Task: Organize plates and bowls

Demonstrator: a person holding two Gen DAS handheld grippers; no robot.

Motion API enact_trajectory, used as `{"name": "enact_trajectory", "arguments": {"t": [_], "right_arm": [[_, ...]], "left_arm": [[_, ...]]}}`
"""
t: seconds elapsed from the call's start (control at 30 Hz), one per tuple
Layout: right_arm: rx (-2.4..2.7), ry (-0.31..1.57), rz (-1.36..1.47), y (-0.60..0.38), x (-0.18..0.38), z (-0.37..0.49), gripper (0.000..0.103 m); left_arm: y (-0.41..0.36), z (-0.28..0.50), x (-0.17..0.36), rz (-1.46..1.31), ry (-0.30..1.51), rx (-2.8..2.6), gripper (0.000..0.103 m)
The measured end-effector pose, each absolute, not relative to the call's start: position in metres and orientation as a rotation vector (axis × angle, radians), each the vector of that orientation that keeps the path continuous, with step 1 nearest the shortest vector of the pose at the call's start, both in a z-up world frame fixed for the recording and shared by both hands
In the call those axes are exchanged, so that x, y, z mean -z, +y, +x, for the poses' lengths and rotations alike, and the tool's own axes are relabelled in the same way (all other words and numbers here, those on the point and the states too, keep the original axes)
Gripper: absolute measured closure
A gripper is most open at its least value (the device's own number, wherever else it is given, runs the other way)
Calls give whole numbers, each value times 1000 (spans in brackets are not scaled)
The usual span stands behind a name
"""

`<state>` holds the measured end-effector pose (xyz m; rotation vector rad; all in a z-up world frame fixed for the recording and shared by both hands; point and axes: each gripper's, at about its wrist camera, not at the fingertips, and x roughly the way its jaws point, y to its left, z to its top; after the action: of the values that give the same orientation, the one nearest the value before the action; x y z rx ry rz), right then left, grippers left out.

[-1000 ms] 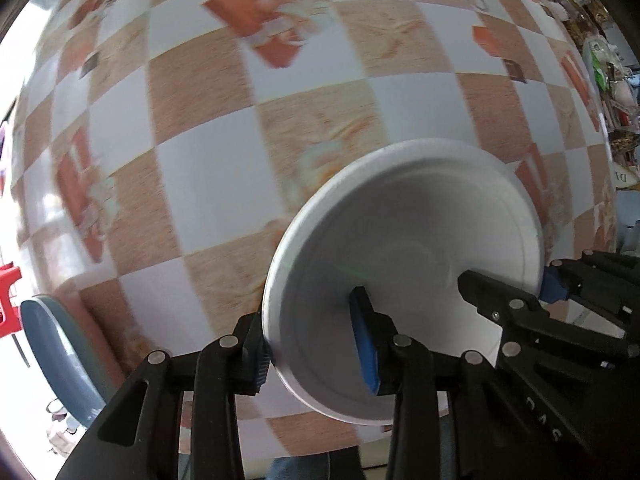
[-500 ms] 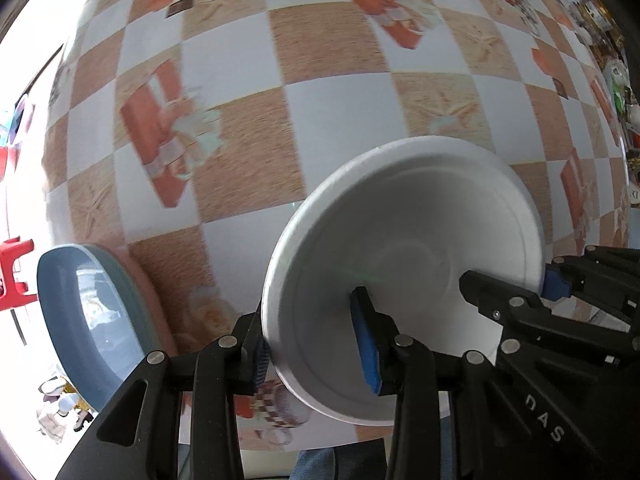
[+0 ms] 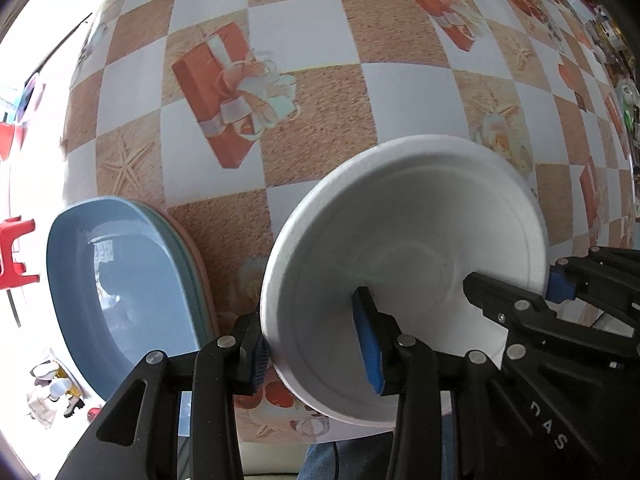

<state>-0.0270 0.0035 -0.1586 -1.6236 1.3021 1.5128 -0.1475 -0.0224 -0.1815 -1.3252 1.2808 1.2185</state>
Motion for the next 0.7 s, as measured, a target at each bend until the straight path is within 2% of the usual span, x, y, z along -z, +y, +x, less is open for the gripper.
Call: {"name": "enact_trajectory", "arguments": {"t": [0.7], "right_arm": [[-1517, 1316, -1639, -2, 154, -22, 81]], "left_arm": [[-47, -145, 148, -1338, 1280, -1232, 61]]}}
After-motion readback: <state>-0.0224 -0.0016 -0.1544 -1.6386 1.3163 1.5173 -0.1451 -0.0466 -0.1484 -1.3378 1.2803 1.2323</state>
